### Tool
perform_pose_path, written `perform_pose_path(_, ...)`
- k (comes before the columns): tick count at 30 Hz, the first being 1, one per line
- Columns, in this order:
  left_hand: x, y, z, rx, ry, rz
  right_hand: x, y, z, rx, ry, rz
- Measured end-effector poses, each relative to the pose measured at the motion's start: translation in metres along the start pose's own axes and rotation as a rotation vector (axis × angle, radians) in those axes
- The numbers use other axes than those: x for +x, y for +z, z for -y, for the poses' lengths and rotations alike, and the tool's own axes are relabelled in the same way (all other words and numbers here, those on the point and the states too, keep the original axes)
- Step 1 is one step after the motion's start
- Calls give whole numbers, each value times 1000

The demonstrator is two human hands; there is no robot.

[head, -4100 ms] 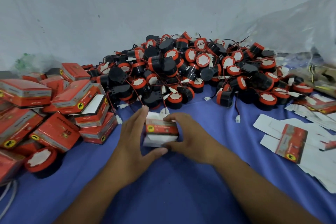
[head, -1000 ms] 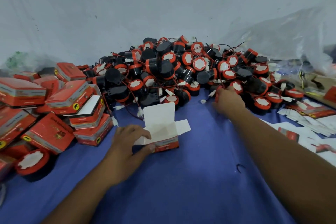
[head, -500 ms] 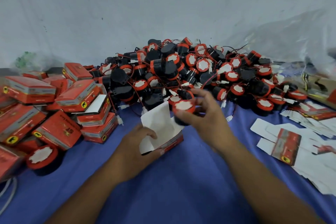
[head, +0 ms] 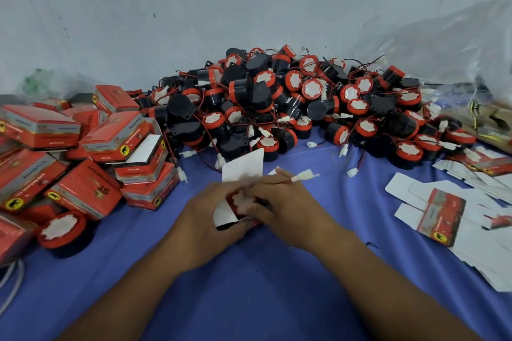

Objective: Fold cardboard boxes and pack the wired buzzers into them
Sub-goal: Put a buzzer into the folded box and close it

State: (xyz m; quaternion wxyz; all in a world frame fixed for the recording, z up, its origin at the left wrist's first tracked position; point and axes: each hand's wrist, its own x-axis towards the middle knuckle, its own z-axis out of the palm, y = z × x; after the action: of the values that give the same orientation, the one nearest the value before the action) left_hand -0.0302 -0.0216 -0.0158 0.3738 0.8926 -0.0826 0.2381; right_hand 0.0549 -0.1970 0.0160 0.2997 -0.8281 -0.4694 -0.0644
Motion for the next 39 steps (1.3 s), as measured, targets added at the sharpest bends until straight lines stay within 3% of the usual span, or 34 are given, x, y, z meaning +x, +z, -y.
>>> perform_pose_path(3,0,0,0,47,6,11,-3,-5,-6,-91,-96,8)
perform_pose_path(6,-1,0,4,55,-40,18,-5,-15,-8,47,-19,-19)
perform_pose_path(11,-1,0,2,86,-72,28,-5,-38,-18,422,232,-409)
perform_pose_path(14,0,-2,1,99,-80,45,-6,-36,-17,531,273,-531)
perform_pose_path(16,0,-2,0,105,-69,60,-6,-33,-15,477,245,-559)
perform_pose_path(19,-2,-1,-1,109,-40,75,-6,-26,-15,198,177,-467)
perform_pose_path(23,-2,-1,-2,108,-32,56,-2,-16,-13,-91,152,-123)
perform_pose_path(28,-2,-2,-1,92,-29,61,-5,-26,-8,-132,5,-168)
perform_pose_path(32,-2,-1,1,125,-6,70,-1,-32,-5,-417,1,80)
perform_pose_path(37,-1,-1,-2,176,55,88,0,-33,0,-429,41,294)
perform_pose_path(39,-1,-1,-6,189,91,88,1,-33,-3,-310,82,281)
